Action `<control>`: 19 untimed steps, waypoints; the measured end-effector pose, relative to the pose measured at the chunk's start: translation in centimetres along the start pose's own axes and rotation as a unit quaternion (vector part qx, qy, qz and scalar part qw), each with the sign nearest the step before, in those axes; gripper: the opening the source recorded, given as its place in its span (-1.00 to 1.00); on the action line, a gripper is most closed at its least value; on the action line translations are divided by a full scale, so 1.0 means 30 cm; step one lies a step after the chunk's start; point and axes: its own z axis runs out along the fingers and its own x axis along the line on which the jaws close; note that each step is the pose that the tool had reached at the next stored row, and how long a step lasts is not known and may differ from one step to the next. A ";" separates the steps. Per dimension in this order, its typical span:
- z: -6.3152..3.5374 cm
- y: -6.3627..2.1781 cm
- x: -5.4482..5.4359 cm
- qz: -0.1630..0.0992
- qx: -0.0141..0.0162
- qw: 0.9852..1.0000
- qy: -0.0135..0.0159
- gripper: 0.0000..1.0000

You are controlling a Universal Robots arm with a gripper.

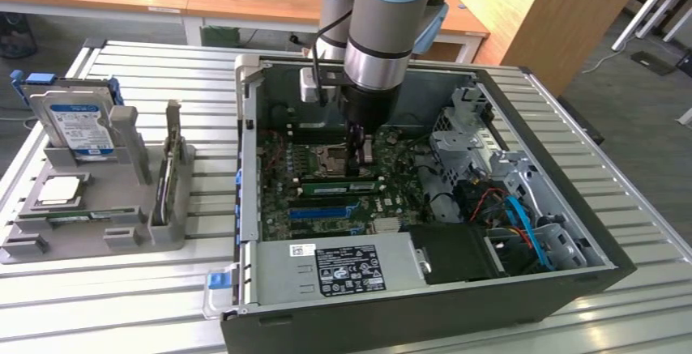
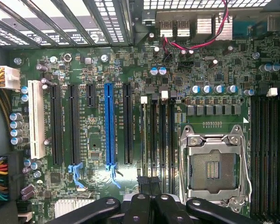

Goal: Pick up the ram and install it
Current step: 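Press down the ram until it locks into place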

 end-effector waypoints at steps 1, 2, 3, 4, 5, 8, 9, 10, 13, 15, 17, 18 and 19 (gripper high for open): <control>0.000 0.000 0.000 0.000 0.000 1.000 0.000 -0.80; 0.000 0.000 0.000 0.000 0.000 1.000 0.000 -0.80; 0.000 0.000 0.000 0.000 0.000 1.000 0.000 -0.80; 0.000 0.000 0.000 0.002 0.000 1.000 0.000 -0.80; 0.000 0.000 0.000 0.006 0.000 1.000 0.000 -0.80; 0.000 0.000 0.000 0.029 -0.001 1.000 0.001 -0.80; 0.000 0.000 0.000 0.037 -0.001 0.999 0.001 -0.80; 0.000 0.000 0.000 0.045 -0.001 0.999 0.001 -0.80; 0.000 0.000 0.000 0.070 -0.001 0.998 0.002 -0.80; 0.000 0.000 0.000 0.087 -0.002 0.996 0.002 -0.80; 0.000 0.000 0.000 0.104 -0.002 0.995 0.002 -0.80; 0.000 0.000 0.000 0.112 -0.002 0.994 0.003 -0.80; 0.000 0.000 0.000 0.120 -0.002 0.993 0.003 -0.80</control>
